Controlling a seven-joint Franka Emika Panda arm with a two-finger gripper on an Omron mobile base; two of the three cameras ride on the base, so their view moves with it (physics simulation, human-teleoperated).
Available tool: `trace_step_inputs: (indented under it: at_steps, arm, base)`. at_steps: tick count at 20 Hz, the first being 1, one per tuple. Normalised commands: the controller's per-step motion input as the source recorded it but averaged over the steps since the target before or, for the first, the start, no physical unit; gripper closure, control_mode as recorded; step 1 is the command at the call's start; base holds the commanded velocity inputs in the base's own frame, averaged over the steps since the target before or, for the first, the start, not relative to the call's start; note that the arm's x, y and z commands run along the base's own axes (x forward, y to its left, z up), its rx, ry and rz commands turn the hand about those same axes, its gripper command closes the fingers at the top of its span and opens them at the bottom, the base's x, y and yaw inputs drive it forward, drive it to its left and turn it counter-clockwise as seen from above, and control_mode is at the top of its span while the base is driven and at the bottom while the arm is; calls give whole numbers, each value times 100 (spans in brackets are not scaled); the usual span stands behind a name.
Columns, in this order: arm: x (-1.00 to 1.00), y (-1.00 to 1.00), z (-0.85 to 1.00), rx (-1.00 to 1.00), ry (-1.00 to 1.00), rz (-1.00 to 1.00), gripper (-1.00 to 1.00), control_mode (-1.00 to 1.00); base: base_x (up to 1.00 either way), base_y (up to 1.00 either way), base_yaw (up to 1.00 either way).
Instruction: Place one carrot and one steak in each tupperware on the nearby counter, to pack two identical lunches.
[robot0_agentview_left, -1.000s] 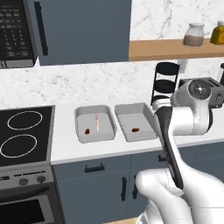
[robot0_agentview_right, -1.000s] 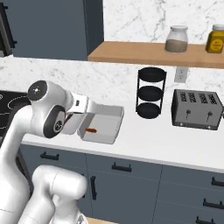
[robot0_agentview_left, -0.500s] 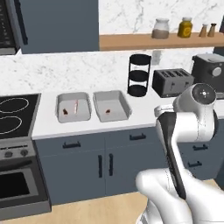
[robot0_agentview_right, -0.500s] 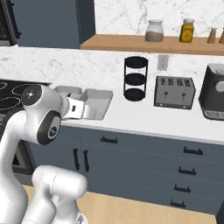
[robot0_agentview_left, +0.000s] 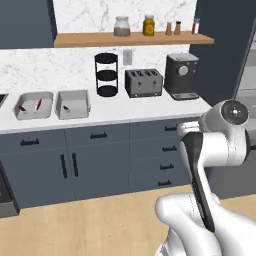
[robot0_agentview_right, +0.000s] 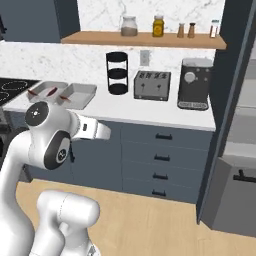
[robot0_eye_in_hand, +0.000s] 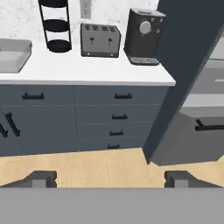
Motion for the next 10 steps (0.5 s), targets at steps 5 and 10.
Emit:
trace_step_inputs:
  at_steps: [5,10]
  arm:
    - [0,0,0,0,0,0,-100,100]
    - [0,0,0,0,0,0,-100,100]
  base:
    - [-40,-100,0]
    - [0,-100,1]
